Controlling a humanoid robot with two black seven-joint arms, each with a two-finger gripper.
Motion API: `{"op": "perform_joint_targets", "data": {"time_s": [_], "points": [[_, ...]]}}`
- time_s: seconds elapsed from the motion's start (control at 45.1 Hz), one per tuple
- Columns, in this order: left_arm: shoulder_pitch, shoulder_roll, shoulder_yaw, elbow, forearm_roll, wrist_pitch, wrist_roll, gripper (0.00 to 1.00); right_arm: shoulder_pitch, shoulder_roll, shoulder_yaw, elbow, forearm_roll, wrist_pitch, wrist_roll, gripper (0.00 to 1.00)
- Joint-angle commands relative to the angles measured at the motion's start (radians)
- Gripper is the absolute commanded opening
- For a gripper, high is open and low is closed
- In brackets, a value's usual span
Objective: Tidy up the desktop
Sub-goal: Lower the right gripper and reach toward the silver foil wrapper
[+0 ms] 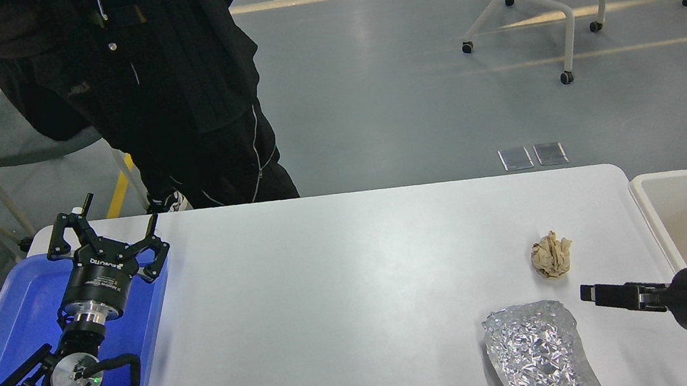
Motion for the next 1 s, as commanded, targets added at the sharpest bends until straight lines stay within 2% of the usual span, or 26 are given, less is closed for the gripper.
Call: {"op": "perform_joint_targets", "data": {"time_s": [0.0, 0.155, 0.244, 0.288, 0.377, 0.422, 0.799, 0.976], "points": [[0.000, 0.000, 0.000, 0.000, 0.000, 0.000, 0.000, 1.00, 0.033, -0.030, -0.075, 0.010, -0.007, -0.011, -0.005, 1.00], [0.000, 0.000, 0.000, 0.001, 0.000, 0.000, 0.000, 1.00, 0.033, -0.034, -0.077, 0.025, -0.001, -0.013, -0.010, 1.00], [0.000, 0.000, 0.000, 0.000, 0.000, 0.000, 0.000, 1.00, 0.038, -0.033, -0.082, 0.048, -0.001, 0.004, -0.034, 1.00], [0.000, 0.000, 0.000, 0.000, 0.000, 0.000, 0.000, 1.00, 0.042, -0.030, -0.086, 0.068, -0.001, 0.014, -0.097, 1.00], [0.001, 0.000, 0.000, 0.000, 0.000, 0.000, 0.000, 1.00, 0.074, -0.010, -0.094, 0.072, -0.001, 0.063, -0.322, 1.00], [0.001, 0.000, 0.000, 0.001, 0.000, 0.000, 0.000, 1.00, 0.090, 0.019, -0.094, 0.077, -0.001, 0.086, -0.392, 1.00], [0.001, 0.000, 0.000, 0.000, 0.000, 0.000, 0.000, 1.00, 0.113, 0.190, -0.105, 0.082, -0.001, 0.101, -0.381, 1.00], [0.001, 0.000, 0.000, 0.000, 0.000, 0.000, 0.000, 1.00, 0.096, 0.197, -0.166, 0.076, -0.029, 0.099, -0.377, 0.99]]}}
